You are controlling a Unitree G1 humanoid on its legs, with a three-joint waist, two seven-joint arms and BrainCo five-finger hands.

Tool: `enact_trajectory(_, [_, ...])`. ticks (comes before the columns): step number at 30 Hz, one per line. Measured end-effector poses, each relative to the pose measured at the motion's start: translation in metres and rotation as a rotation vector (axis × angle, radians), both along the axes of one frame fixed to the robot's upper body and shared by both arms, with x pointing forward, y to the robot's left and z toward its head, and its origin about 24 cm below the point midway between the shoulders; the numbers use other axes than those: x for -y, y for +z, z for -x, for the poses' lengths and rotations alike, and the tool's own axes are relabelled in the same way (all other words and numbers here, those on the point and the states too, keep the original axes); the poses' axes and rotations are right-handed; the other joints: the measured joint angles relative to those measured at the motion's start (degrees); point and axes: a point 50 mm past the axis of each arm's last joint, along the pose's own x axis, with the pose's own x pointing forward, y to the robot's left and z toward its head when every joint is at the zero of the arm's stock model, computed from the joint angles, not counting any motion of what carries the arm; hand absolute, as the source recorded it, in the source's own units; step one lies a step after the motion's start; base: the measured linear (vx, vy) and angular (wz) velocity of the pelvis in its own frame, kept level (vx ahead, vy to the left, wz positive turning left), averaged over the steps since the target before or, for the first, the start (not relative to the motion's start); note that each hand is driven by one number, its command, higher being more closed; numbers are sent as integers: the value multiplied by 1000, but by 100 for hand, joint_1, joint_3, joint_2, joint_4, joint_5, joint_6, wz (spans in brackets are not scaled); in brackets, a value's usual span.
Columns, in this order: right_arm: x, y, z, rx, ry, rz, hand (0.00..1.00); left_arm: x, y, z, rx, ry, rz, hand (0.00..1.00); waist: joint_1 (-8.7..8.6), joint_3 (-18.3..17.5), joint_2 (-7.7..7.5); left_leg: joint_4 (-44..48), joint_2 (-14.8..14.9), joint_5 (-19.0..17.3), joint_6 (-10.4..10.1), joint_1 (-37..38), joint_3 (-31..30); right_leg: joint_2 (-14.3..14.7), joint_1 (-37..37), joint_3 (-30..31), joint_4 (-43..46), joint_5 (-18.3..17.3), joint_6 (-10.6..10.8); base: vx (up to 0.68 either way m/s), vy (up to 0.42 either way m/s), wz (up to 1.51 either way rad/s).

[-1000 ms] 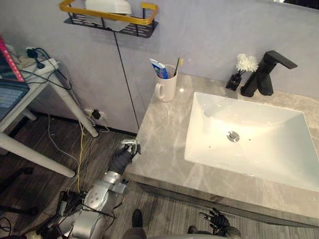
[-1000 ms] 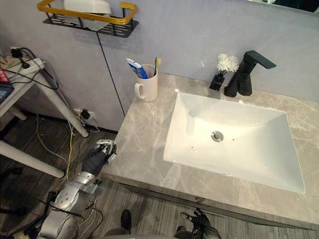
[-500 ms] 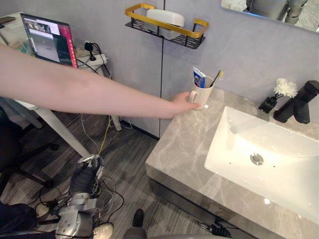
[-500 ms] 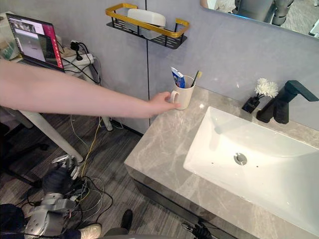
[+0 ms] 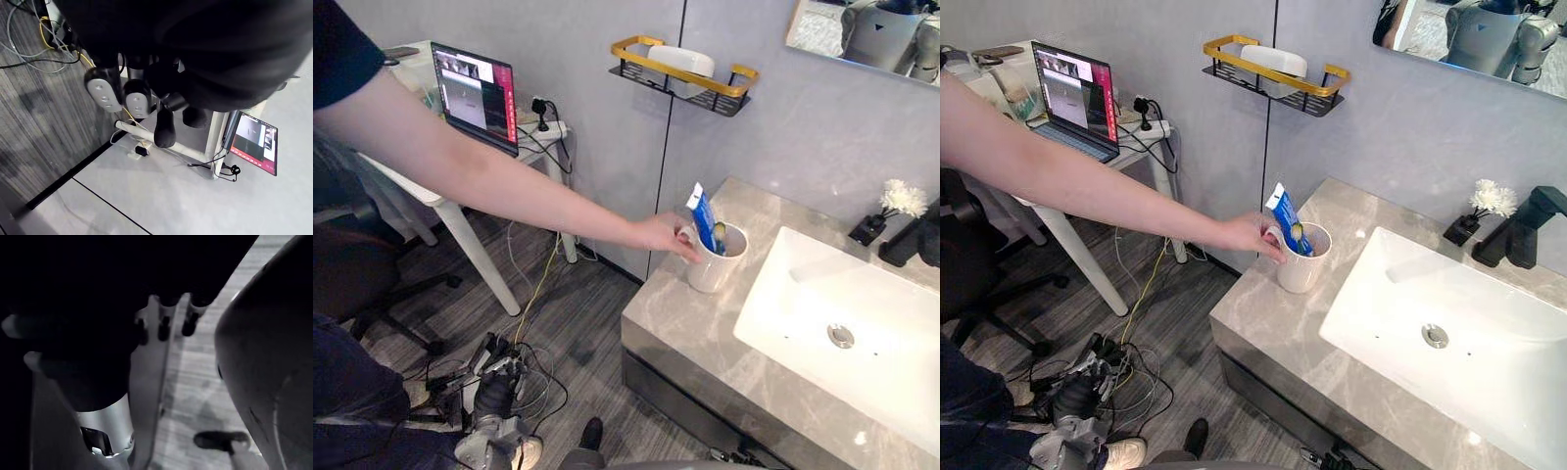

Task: Organize washtable

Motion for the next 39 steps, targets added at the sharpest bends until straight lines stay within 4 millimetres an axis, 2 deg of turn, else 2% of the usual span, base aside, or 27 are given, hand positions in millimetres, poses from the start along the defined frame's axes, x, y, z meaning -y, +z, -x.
enact_trajectory(8, [-4, 1, 4, 10, 1, -5, 0, 6, 1, -6, 19, -22, 12, 100, -8, -16, -25, -1, -53, 5, 6, -8, 32, -54, 5, -11, -20, 26, 46, 12, -3, 0])
enact_trajectory(11, [-4, 2, 5, 14, 2, -3, 0, 9, 9, -10, 52, -37, 7, 100, -8, -18, -19, -1, -43, -3, 9, -16, 109, -51, 4, 6, -61, 47, 68, -3, -7, -4])
enact_trajectory(14, [-5, 3, 4, 27, 6, 0, 0, 14, 33, -16, 152, -66, -23, 100, 7, -20, -23, -1, -21, -63, 69, -29, 254, -46, -6, 94, -108, 108, 56, 11, 2, -15])
enact_trajectory(19, [-5, 3, 2, 39, 2, 2, 0, 18, 89, -27, 383, -101, -123, 100, -55, -21, -24, -1, -77, -63, 81, -35, 258, -97, -19, 113, -93, 151, 43, 5, 1, -1])
enact_trajectory(23, [-5, 4, 2, 42, 5, 2, 0, 21, 115, -28, 500, -104, -156, 100, -131, -35, 0, -2, -68, -74, 95, -33, 250, -90, -23, 128, -78, 152, 42, 0, 0, 0])
enact_trajectory(26, [-4, 4, 2, 43, 8, 4, 0, 35, 134, -31, 591, -160, -146, 100, -158, -75, 62, -2, -54, -86, 80, -34, 258, -79, -44, 137, -72, 152, 41, -23, -9, -2])
enact_trajectory(29, [-4, 3, 5, 38, 9, 6, 0, 58, 151, -32, 684, -282, -89, 100, -195, -123, 97, -2, -44, -83, 84, -31, 272, -73, -92, 171, -64, 152, 41, -35, -10, -3])
enact_trajectory(31, [-3, 4, 3, 44, 12, 8, 0, 72, 154, -32, 711, -367, -12, 100, -295, -149, 126, -1, -38, -69, 99, -19, 290, -68, -100, 245, -63, 152, 40, -16, -7, -5])
enact_trajectory(35, [-1, 3, 3, 47, 47, 21, 0, 91, 153, -31, 718, -501, 117, 100, -304, -221, 155, 0, 36, -56, 72, -21, 476, -26, -207, 469, -105, 193, 13, -12, -9, -26])
enact_trajectory(39, [-2, 0, 2, 41, 69, 7, 0, 115, 150, -40, 715, -650, 195, 100, -334, -256, 155, 0, 145, -33, 39, 7, 599, 66, -274, 663, -116, 207, -6, -16, -28, -20])
